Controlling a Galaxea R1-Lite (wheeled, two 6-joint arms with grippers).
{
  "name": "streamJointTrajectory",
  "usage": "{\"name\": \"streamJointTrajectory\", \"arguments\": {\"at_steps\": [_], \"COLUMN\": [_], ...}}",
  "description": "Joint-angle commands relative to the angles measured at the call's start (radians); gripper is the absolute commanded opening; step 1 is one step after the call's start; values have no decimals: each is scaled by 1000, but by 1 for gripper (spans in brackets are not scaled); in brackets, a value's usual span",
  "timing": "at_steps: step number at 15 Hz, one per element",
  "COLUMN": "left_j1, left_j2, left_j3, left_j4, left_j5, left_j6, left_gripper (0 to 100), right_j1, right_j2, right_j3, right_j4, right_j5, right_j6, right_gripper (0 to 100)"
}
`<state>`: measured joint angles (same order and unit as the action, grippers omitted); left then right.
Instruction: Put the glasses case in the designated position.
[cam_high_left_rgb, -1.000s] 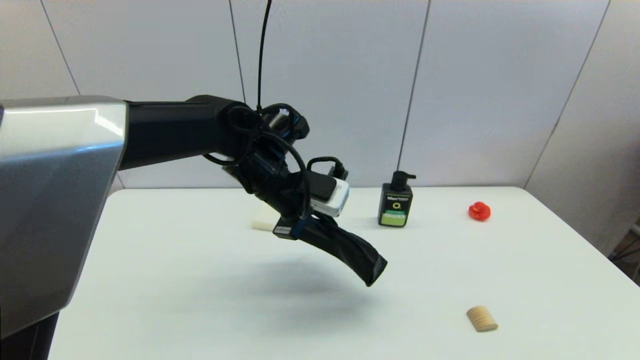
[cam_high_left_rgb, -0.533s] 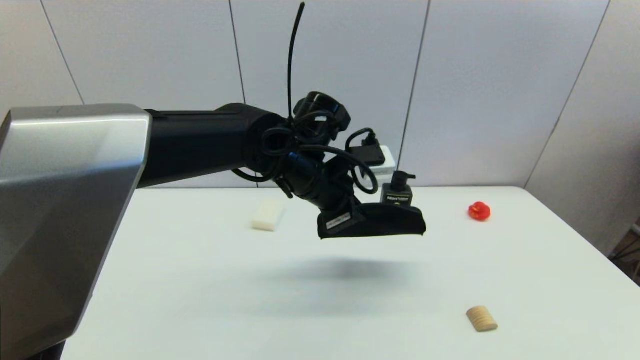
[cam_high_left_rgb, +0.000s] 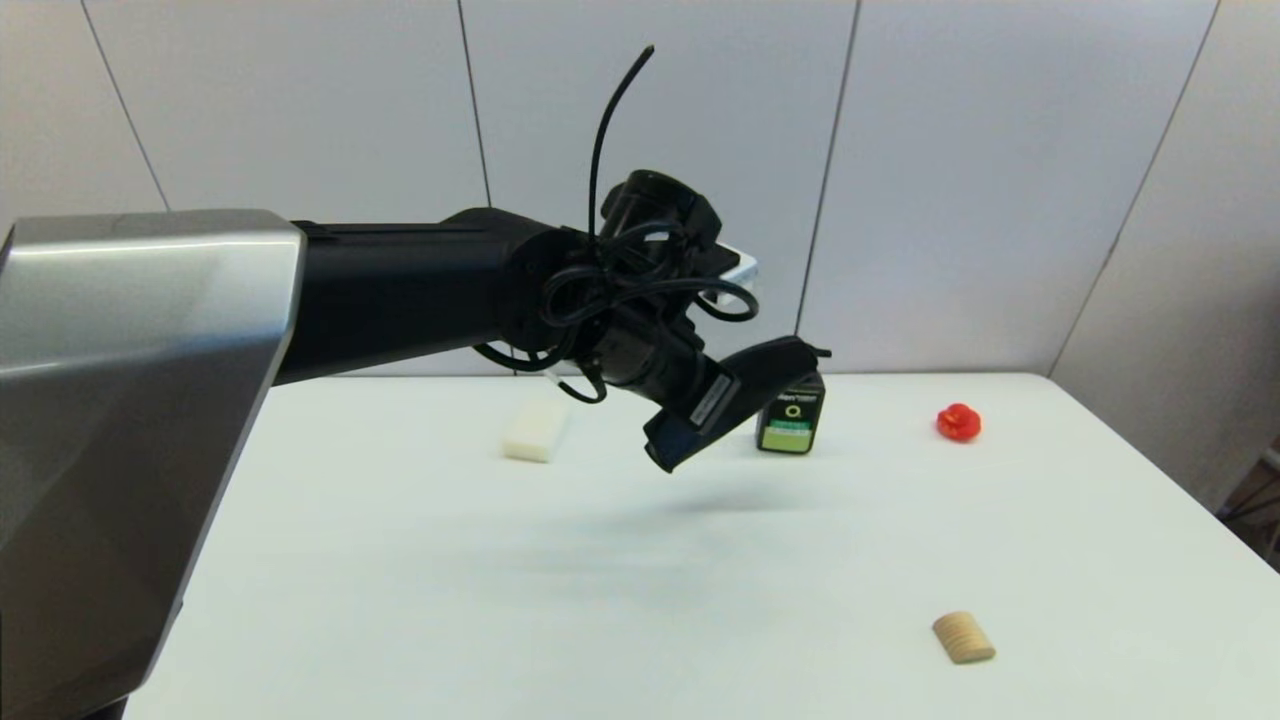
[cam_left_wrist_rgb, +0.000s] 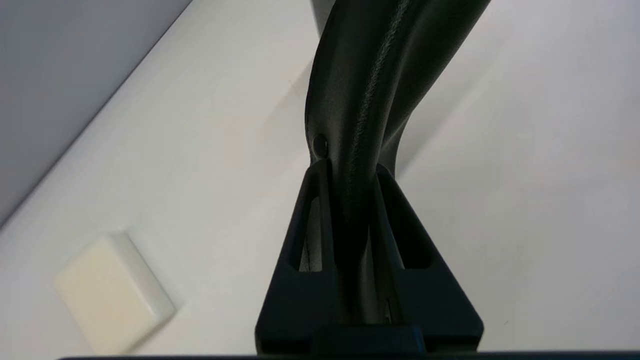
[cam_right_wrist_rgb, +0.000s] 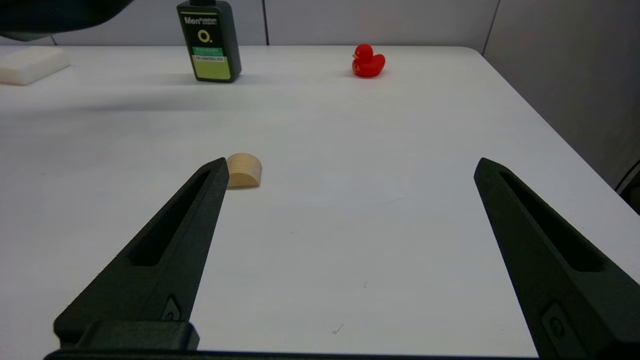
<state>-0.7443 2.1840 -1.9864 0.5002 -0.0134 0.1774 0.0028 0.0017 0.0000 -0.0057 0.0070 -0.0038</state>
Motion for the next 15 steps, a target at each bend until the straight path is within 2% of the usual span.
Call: {"name": "streamJointTrajectory", "arguments": {"at_steps": [1, 5, 9, 12, 15], "left_j1": [-4, -24, -43, -49, -49], "left_j2": [-15, -15, -12, -1, 37], "left_j3": [0, 0, 0, 0, 0], "left_j4": [-2, -20, -31, -34, -34], "left_j5": [61, 70, 96, 210, 222], "left_j6": [-181, -455, -608, -653, -661], "left_gripper": [0, 0, 0, 0, 0], "right_j1": [0, 0, 0, 0, 0], "right_j2": [0, 1, 1, 1, 1], "right_j3": [0, 0, 0, 0, 0], "right_j4": [0, 0, -2, 0, 0], "right_j5": [1, 1, 1, 1, 1], "right_j6": [-1, -1, -1, -1, -1], "right_gripper": [100, 100, 100, 100, 100]}}
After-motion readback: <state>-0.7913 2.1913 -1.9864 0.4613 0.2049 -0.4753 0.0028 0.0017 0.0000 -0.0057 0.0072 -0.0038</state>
